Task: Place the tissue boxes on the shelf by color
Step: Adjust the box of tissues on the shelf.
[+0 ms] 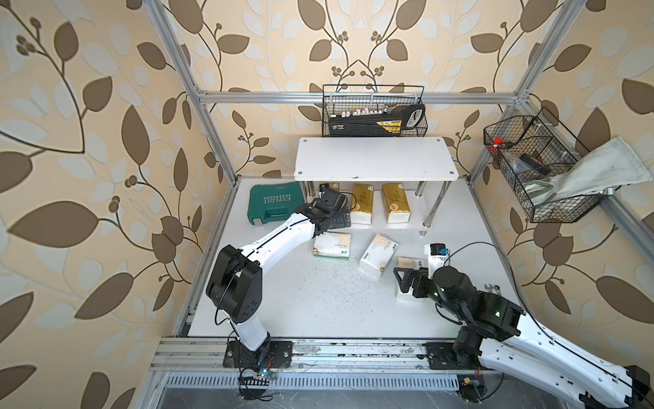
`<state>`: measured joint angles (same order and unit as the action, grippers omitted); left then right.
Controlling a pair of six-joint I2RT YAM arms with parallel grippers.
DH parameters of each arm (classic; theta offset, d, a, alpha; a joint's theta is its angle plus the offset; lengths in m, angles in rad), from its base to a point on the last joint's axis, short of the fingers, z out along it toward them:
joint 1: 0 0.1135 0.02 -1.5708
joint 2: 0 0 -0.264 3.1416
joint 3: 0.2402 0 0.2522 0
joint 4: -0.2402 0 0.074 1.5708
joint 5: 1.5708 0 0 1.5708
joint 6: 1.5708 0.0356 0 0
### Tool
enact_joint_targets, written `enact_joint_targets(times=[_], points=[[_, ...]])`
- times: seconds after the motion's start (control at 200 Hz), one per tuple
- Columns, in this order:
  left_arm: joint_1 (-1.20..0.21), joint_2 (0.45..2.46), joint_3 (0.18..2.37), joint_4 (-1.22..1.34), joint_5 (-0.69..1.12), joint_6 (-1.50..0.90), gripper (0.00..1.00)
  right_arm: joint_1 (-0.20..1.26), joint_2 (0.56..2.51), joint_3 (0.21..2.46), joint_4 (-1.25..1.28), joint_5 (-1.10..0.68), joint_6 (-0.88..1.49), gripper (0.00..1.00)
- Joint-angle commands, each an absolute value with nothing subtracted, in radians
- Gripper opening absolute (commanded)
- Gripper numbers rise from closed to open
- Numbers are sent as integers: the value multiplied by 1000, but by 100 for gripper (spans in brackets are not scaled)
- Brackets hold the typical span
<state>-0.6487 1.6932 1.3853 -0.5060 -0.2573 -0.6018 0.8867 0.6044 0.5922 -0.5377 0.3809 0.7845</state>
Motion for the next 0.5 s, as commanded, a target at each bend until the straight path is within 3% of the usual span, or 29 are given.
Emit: enact_joint_targets(times=[0.0, 0.495], points=[[-673, 1667, 1382, -468, -186, -554, 99, 883, 567, 608, -587, 440, 775, 99], [-696, 1850, 1565, -435, -97, -483, 99, 883, 461, 634, -745, 517, 787, 99]])
